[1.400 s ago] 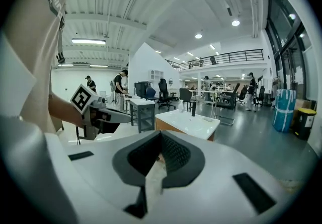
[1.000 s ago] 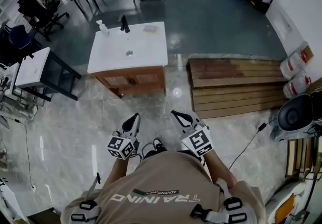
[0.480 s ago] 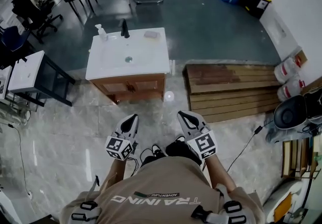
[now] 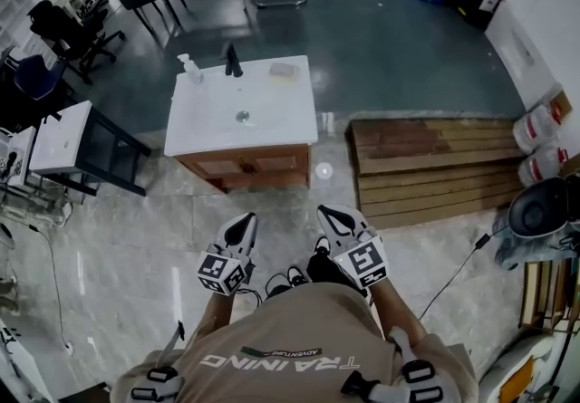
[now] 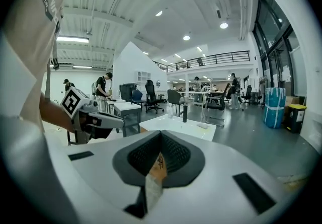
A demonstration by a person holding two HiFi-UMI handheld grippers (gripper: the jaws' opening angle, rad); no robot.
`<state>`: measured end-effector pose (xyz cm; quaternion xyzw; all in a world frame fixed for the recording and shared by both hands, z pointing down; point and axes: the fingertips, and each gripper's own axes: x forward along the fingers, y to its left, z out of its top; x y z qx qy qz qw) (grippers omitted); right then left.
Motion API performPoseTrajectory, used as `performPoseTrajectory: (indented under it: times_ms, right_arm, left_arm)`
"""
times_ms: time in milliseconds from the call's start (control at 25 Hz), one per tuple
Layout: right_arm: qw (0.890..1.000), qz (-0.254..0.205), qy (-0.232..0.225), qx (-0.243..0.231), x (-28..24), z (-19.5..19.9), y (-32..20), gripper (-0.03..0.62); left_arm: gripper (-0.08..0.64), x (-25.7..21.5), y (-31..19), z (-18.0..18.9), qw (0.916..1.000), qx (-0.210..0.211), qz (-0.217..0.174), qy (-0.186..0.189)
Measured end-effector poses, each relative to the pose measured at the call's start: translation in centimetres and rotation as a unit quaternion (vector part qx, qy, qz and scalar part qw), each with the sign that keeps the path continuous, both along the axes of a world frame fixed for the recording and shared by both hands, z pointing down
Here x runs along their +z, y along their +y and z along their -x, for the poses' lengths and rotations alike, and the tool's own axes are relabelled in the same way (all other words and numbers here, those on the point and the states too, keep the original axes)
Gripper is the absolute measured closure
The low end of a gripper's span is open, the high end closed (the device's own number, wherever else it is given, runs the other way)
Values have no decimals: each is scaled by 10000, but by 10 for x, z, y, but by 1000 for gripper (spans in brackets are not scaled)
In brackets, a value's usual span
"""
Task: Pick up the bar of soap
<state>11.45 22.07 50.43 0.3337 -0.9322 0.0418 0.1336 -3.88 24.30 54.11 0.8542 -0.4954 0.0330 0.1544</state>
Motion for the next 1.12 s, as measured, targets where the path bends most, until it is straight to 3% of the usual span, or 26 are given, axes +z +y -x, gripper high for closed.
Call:
performPoseTrajectory:
  times_ms: [160,360,880,1120]
  right_arm:
    - [9996,-161,-213,3,-13,1,-38,588]
    - [9986,10,-520,-59,-8,-6,-68,588]
    - [9970,-59,-440,-633,9,-9,-133,588]
    - [9965,167,-431,-703,24,-9,-149,588]
  left_arm:
    - [566,-17,-32,-1,9997,19,-103,-211]
    - [568,-33,-66,-5,9996,-73,-182,-222]
    - [568,-36,-116,2,9963,-779,-115,-332]
    - [568,-22,-129,-6,9964,-751,118,-388]
